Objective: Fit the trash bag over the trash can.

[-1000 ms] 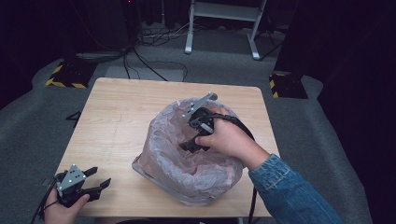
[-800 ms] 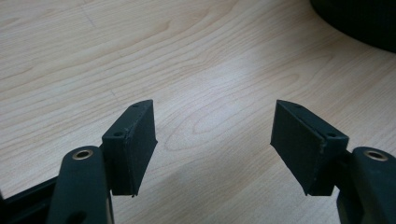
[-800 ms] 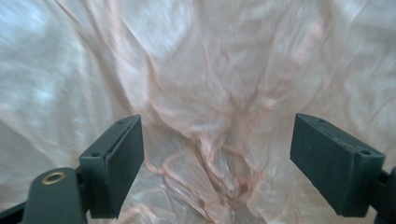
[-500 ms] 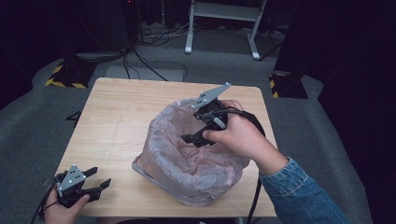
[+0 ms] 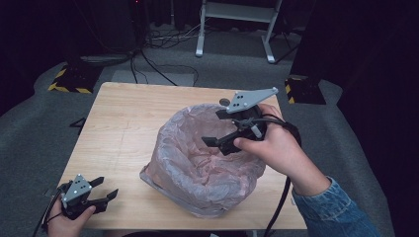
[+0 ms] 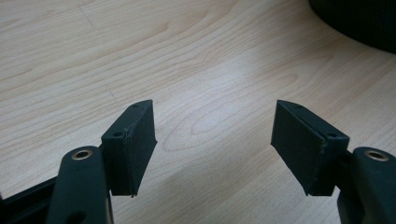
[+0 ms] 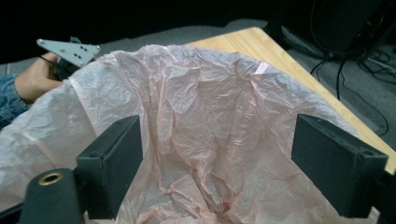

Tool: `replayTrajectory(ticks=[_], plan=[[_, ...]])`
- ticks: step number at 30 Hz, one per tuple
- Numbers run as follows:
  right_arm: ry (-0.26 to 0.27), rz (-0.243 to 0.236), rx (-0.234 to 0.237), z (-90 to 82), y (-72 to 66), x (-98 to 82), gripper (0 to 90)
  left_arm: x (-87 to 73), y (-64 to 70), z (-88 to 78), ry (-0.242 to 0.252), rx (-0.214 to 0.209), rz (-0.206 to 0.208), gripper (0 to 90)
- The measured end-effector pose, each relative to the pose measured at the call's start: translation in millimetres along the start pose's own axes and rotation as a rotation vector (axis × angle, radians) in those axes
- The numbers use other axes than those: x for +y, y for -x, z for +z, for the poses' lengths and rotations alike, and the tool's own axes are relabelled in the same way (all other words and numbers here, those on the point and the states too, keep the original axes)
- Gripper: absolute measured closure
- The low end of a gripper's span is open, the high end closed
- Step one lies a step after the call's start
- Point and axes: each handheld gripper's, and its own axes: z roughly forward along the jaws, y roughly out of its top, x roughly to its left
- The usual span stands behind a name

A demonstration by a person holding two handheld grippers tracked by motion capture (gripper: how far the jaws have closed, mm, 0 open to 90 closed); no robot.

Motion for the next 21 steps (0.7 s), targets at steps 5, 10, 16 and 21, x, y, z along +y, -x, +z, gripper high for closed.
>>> replayTrajectory(ticks=[5,10,16,21], plan=[[0.029,0.003,-0.009,-10.7,0.0,-6.5,16.5,0.3,0.0,-0.1,0.000,0.001,0.004,30.3],[0.071,0.028,-0.036,-30.5,3.0,-19.9,16.5,0.5,1.3,1.2,-0.002,-0.003,0.006,30.2],[0.125,0.065,-0.093,-53.0,6.4,-40.3,16.4,4.0,4.1,1.6,0.010,-0.007,0.008,30.0],[0.156,0.091,-0.129,-72.6,8.7,-61.6,16.2,5.3,4.1,5.9,-0.002,-0.013,0.020,29.9]])
